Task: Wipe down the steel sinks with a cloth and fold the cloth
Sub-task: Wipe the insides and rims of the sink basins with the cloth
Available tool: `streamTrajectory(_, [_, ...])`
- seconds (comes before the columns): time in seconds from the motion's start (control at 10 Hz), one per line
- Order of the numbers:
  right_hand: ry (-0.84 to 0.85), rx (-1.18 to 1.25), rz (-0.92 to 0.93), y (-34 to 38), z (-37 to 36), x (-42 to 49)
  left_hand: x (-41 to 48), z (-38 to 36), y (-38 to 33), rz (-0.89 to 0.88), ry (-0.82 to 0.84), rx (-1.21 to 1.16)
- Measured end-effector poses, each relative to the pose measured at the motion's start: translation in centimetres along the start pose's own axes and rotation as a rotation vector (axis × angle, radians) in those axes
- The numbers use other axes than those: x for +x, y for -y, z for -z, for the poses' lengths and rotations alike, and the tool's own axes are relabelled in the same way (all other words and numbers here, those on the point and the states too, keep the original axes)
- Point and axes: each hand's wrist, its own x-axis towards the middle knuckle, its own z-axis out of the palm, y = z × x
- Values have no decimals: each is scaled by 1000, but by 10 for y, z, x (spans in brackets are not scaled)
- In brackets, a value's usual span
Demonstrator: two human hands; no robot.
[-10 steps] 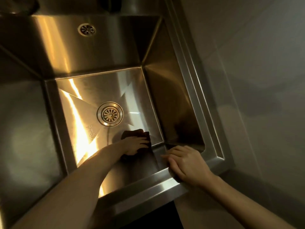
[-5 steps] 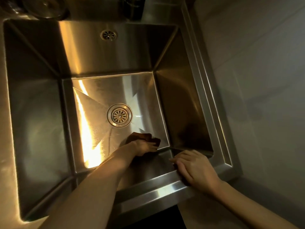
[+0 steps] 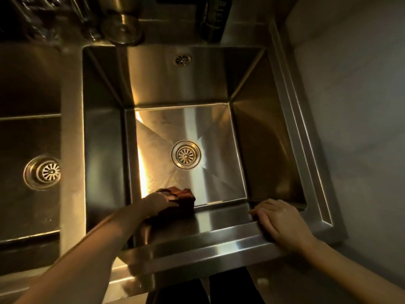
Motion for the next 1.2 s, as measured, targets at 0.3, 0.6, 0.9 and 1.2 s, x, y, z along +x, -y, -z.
streamTrajectory(0.3, [87,48,-55,-3,0,-1,-142,68,-58,99,-9,244])
streamTrajectory(0.6, [50,97,-37,-4,1,1,-250,114,-119,224,-239,282])
streamTrajectory(0.9, [72,391,247,93,43,70,-357,53,-122,289,-1031,139])
streamTrajectory(1.2, [228,481,454,193,60,100,-366,0,-115,365,-1214,26])
